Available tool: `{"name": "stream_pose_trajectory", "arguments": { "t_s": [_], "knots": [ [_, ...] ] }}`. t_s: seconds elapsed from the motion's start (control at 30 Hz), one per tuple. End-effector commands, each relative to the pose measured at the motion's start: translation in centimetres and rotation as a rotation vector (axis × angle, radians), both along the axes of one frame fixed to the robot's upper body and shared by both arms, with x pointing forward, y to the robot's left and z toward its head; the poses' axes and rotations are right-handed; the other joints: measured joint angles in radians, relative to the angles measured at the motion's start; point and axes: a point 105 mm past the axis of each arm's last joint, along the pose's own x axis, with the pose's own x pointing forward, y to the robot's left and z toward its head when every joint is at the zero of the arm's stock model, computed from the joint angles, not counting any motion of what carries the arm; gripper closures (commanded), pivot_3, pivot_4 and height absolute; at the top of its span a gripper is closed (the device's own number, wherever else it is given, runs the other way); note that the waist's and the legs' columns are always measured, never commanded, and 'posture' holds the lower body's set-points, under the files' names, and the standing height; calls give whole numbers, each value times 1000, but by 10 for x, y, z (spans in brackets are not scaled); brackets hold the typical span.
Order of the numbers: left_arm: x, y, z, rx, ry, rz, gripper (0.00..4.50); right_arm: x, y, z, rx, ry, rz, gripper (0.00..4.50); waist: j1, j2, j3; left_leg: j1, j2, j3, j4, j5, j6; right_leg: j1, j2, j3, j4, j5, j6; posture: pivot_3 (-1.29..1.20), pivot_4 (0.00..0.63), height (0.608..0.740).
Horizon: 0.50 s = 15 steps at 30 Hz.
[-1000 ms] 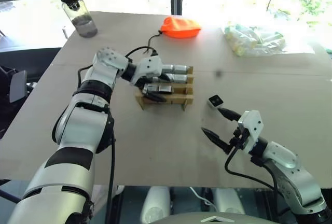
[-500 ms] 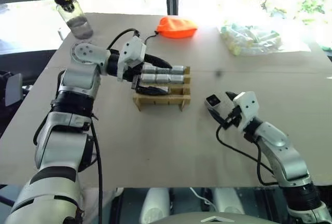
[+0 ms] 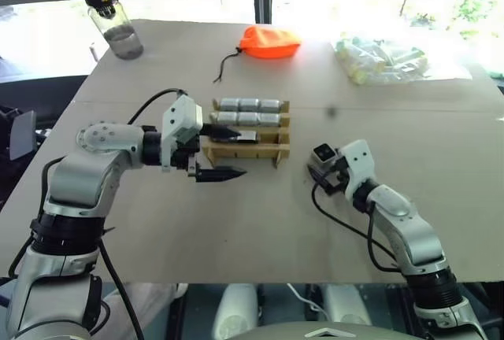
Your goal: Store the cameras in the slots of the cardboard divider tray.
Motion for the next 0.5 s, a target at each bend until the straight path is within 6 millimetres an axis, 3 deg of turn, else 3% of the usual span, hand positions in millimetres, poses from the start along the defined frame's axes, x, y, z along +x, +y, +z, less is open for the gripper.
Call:
{"name": "stream_pose_trajectory", "arguments": {
  "t_s": [0.03,0.17,0.2,0.3,0.4,0.5],
  "knots": [
    [-7,0,11,3,-48,17,0,3,-1,11,6,-45,-6,825,-1,0,0,0,0,0,0,0,0,0,0,0,0,0,0,0,150,726],
    [-8,2,8,20,-43,35,0,3,0,13,20,-54,-1,2495,-1,0,0,0,0,0,0,0,0,0,0,0,0,0,0,0,150,726],
    [-7,2,8,23,-44,41,0,3,1,15,15,-69,7,2665,-2,0,0,0,0,0,0,0,0,0,0,0,0,0,0,0,150,726],
    [0,-2,13,-10,-81,59,0,1,4,20,-42,-122,50,2665,-2,0,0,0,0,0,0,0,0,0,0,0,0,0,0,0,150,726],
    [3,-21,22,-115,-75,37,0,-4,18,33,-293,-333,183,2665,3,1,0,0,-2,1,0,0,0,0,-1,0,0,0,0,0,150,726],
    [6,-27,23,-103,-75,13,0,-5,23,47,-510,-556,251,2665,-4,0,0,1,-5,1,0,0,0,0,-1,1,0,0,0,0,150,726]
  ]
}}
